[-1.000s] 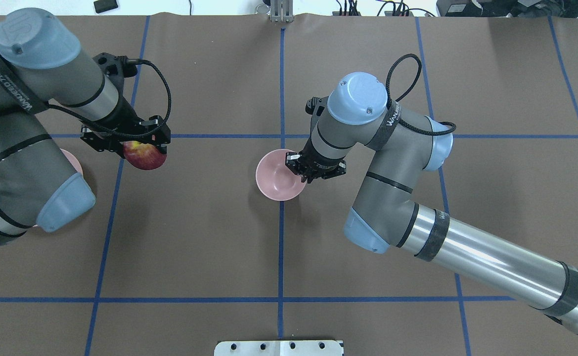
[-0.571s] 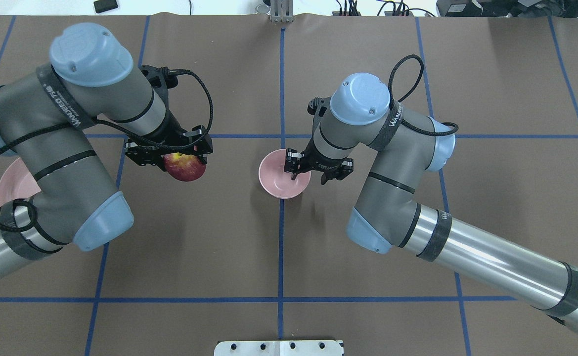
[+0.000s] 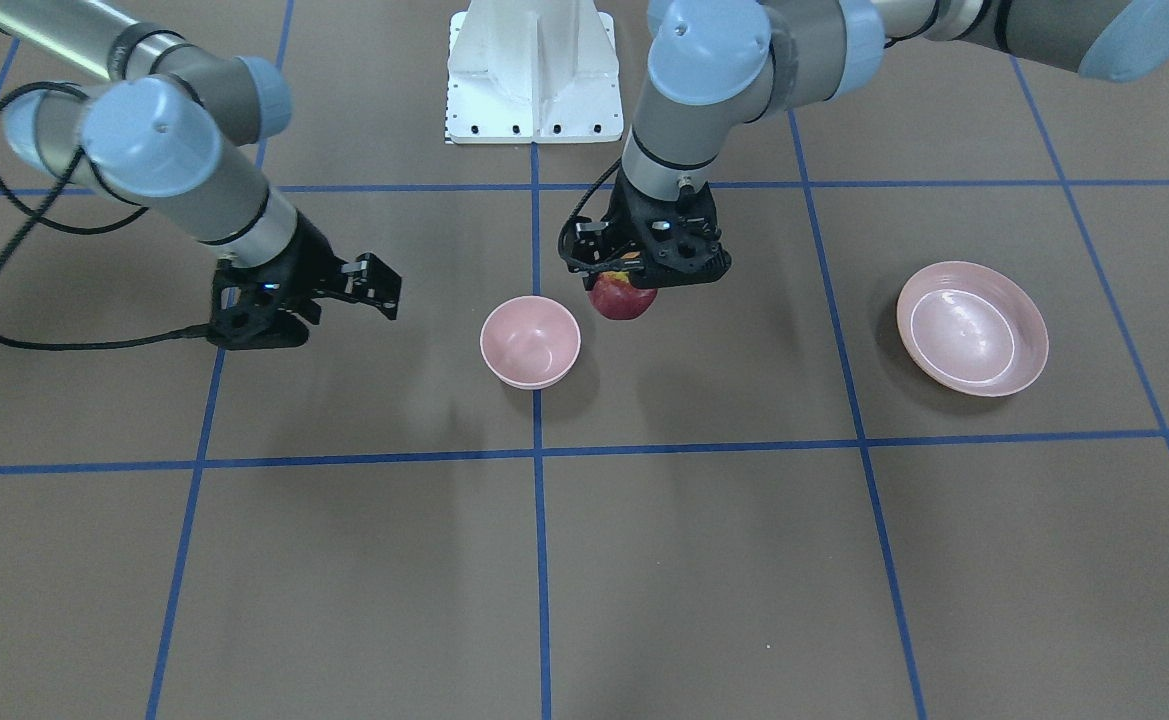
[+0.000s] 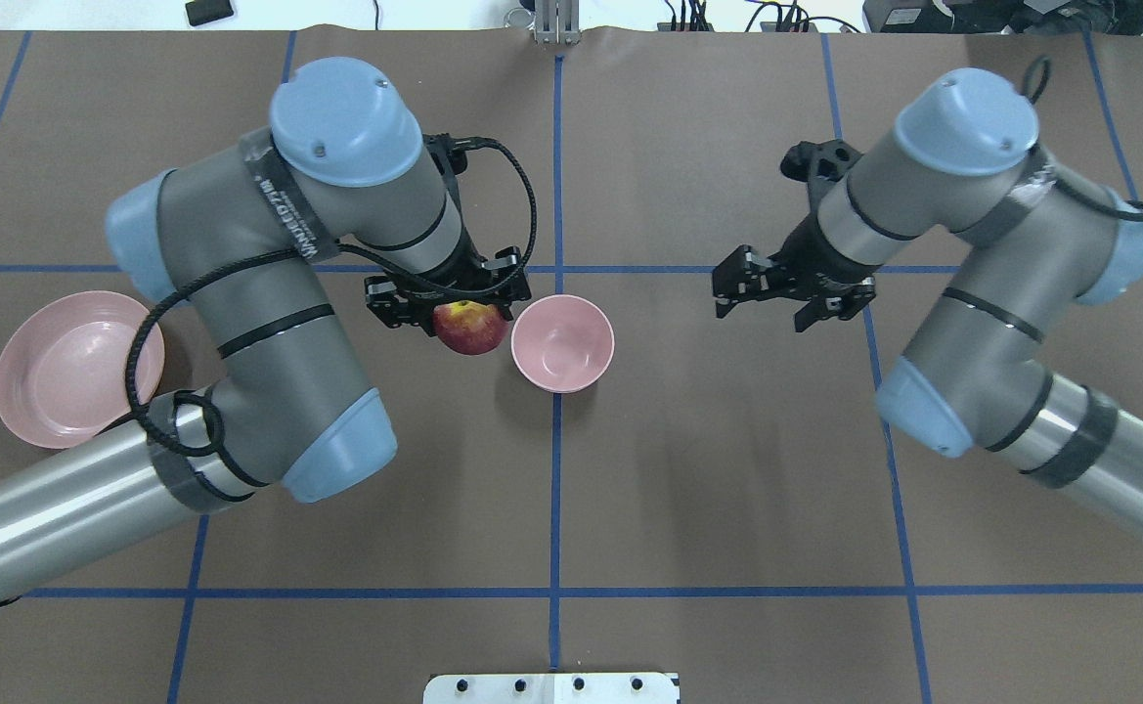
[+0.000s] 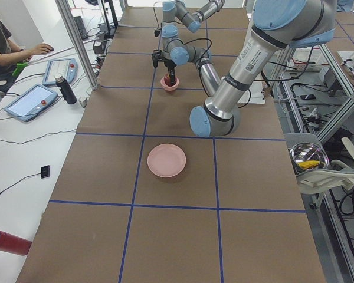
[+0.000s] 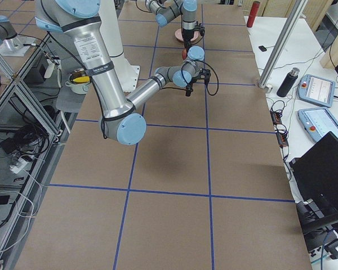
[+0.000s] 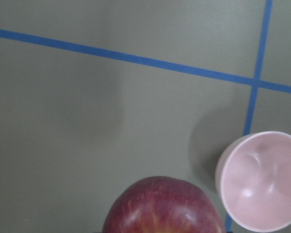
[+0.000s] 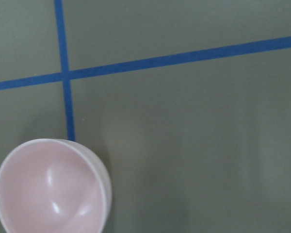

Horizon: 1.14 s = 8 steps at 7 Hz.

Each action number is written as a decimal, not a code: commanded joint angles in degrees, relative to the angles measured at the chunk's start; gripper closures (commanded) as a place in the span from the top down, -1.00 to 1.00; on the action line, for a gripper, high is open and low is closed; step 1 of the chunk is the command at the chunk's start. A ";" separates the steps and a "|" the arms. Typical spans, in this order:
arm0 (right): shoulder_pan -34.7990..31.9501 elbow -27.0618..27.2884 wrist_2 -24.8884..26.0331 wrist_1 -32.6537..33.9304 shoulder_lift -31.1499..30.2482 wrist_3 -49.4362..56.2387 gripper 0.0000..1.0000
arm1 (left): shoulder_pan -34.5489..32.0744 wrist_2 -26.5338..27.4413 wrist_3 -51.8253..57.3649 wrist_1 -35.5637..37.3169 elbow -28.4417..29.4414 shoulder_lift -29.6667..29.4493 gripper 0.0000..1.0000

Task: Move apple from plate to bowl
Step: 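Carry the apple toward the bowl with the left gripper while the right withdraws, then lower the apple into the small pink bowl and open the left gripper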

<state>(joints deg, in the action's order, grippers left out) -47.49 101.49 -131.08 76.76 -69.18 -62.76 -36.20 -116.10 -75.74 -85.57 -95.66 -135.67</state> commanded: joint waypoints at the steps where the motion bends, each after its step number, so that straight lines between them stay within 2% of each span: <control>1: -6.11 2.56 -3.83 -0.12 -9.27 12.26 1.00 | 2.87 4.78 -0.72 -0.56 8.18 -6.60 -1.00; 4: -7.70 2.40 -3.74 -2.48 -13.34 15.47 1.00 | 4.30 6.15 -0.63 -9.31 18.27 -9.52 -1.00; 5: -8.31 2.65 -3.92 -2.49 -13.34 15.56 1.00 | 4.30 6.15 -0.63 -10.13 19.10 -9.44 -1.00; 7: -8.23 2.66 -4.01 -2.58 -13.26 15.56 1.00 | 4.83 6.15 -0.63 -10.05 19.11 -9.26 -0.77; 8: -8.23 2.57 -4.01 -2.58 -13.26 15.56 1.00 | 4.91 6.15 -0.63 -10.05 19.11 -9.17 -0.24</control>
<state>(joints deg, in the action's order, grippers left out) -55.69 104.13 -135.07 74.22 -82.41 -47.21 -31.45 -109.95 -76.38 -95.58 -76.61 -144.93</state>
